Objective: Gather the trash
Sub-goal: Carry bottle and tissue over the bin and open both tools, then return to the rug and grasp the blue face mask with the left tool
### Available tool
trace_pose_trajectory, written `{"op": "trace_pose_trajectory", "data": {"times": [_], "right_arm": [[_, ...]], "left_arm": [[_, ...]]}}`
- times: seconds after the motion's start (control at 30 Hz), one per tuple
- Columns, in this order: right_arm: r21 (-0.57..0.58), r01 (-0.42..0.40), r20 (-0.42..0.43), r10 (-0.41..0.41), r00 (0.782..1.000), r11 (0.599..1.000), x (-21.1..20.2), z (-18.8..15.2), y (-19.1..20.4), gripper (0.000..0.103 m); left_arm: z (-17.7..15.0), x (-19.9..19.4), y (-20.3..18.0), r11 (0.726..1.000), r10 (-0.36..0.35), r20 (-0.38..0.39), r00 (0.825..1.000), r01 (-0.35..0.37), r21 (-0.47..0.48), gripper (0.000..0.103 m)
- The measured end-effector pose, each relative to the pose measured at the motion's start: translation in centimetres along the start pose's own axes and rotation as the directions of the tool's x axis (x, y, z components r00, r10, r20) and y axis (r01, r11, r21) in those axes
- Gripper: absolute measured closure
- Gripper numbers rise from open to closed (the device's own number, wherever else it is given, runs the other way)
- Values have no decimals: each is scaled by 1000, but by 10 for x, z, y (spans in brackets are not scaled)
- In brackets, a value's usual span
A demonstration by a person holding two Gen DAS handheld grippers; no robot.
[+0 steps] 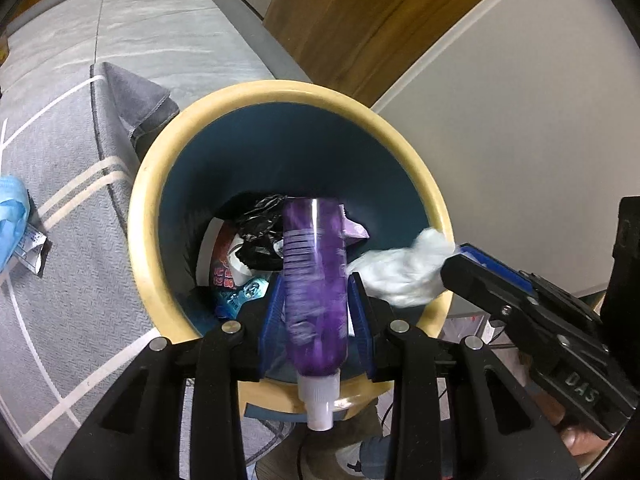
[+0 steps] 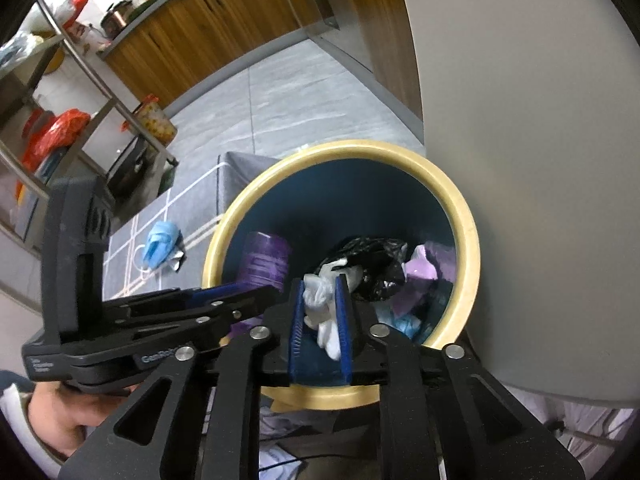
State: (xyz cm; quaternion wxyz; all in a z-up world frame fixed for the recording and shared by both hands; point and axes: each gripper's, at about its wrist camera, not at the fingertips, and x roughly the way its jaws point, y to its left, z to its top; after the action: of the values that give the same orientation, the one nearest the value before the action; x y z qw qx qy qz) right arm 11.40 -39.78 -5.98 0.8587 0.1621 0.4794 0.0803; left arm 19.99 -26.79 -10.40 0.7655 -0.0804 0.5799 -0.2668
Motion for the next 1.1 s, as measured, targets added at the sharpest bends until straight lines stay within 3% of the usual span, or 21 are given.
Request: {"op": "trace_pose_trajectory", "data": {"times": [0.27, 0.37, 0.67, 0.77, 0.9, 1.1], "right_arm": [[8, -19, 18, 19, 1000, 1000, -1, 4, 7, 73], [4, -28, 24, 28, 999, 1000, -1, 6, 12, 68], [-25, -63, 28, 64, 998, 998, 2, 10, 36, 60], [-35, -76, 25, 77, 997, 997, 4, 13, 44, 58], [-46, -87, 20, 88, 996, 995, 4, 14, 52, 58], [-61, -96, 11, 96, 995, 994, 10, 17, 65, 58]], "left_arm": [[6, -18, 7, 1000, 12, 46, 999, -11, -18, 68], [6, -32, 15, 999, 31, 77, 997, -29, -30, 52], [9, -81, 64, 986, 127, 148, 981, -109, -122, 39], [9, -93, 84, 974, 200, 160, 967, -179, -138, 35], [10, -102, 119, 942, 323, 153, 934, -301, -146, 35], [8, -97, 160, 908, 404, 104, 909, -385, -164, 35]]}}
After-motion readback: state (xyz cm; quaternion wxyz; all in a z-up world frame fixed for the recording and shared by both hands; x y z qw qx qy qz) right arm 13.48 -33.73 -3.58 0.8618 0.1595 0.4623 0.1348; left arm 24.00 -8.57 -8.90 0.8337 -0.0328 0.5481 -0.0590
